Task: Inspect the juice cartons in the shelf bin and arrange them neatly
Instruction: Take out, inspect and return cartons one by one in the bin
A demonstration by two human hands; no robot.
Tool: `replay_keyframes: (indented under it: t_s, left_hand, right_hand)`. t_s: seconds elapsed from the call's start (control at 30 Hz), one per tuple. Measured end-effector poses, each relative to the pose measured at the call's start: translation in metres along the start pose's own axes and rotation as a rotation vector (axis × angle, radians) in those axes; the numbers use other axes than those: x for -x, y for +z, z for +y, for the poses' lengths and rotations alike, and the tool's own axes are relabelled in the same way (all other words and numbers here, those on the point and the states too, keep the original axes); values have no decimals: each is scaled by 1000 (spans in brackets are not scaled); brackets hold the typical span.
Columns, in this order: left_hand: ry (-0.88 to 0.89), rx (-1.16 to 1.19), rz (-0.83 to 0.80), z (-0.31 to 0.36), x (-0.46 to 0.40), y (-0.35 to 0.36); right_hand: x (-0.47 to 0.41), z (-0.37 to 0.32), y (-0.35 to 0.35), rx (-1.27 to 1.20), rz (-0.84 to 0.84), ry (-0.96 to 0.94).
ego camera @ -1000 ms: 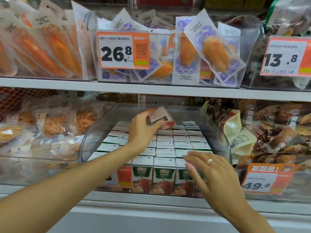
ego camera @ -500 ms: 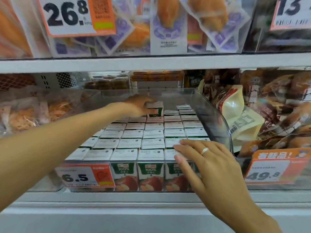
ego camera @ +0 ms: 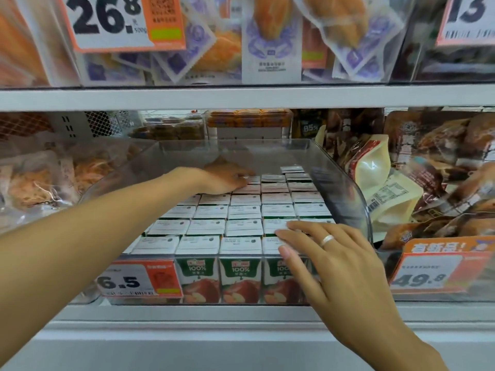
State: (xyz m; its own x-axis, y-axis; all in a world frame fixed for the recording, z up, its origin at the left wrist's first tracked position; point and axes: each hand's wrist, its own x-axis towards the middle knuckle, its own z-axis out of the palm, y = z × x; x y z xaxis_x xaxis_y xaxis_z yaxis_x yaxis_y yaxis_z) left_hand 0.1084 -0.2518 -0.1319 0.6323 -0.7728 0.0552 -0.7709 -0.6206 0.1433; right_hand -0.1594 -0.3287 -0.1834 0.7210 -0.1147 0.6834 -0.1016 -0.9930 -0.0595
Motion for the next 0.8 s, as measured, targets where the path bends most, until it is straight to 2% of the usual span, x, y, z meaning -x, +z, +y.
replay_keyframes:
  t_s: [0.13, 0.2, 0.3, 0.47, 0.63, 0.8]
  left_hand:
    - [22, -51, 20, 9, 11, -6]
    - [77, -81, 118, 21, 32, -5]
    - [259, 23, 285, 45, 75, 0]
    - [460, 66, 127, 66, 124, 1]
    - [516, 35, -32, 63, 119, -22]
    - [523, -31, -148, 73, 111, -42]
  right_hand:
    - [-1, -2, -5, 2, -42, -12]
    - [-1, -1, -10, -24, -49, -36]
    - [7, 7, -18, -40, 23, -93]
    - [14, 27, -34, 115, 205, 5]
    - [10, 37, -34, 178, 109, 130]
    - [11, 40, -26, 231, 101, 136]
